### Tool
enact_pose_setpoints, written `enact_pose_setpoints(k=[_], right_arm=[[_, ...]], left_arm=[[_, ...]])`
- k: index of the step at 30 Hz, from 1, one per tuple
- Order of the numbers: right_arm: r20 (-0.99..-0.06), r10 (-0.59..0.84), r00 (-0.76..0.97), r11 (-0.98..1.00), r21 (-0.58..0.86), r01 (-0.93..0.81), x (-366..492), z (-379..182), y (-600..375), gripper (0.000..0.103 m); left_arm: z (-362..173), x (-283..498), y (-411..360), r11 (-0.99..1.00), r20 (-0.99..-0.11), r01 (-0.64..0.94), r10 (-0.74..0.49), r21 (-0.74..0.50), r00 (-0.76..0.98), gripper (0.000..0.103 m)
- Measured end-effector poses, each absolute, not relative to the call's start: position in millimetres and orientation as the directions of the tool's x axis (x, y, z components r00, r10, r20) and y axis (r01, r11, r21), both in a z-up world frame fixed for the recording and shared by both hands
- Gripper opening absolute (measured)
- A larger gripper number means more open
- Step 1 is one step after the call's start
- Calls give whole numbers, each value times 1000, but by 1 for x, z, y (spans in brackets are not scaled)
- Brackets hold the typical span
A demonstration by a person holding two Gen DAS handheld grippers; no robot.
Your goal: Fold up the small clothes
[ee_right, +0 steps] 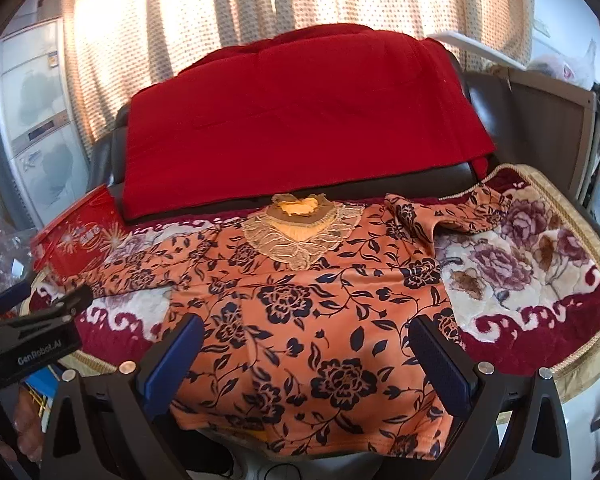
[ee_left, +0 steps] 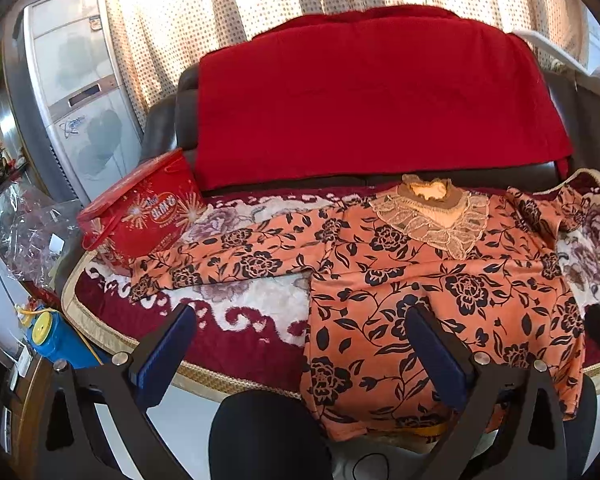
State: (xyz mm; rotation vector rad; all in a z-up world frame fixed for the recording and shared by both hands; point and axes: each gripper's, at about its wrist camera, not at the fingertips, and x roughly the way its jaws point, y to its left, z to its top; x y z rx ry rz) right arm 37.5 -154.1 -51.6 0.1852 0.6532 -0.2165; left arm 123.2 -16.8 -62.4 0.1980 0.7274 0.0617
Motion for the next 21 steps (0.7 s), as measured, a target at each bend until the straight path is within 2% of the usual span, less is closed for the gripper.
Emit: enact_pose_setpoints(k=[7,13,21], right_arm=[[-668,-120,734,908,225,353,70,-81,-226,103],[-722,-152,675,853,250,459,97,-112,-306,103],[-681,-127,721,755,404,516,157,-139,-448,102]], left_arm=[[-103,173,-54,960,-707,54,163,275,689,103],[-141,217,-90,947,-750,121,153,297,644,103],[-219,286,-121,954,-863,202,95,221,496,103]])
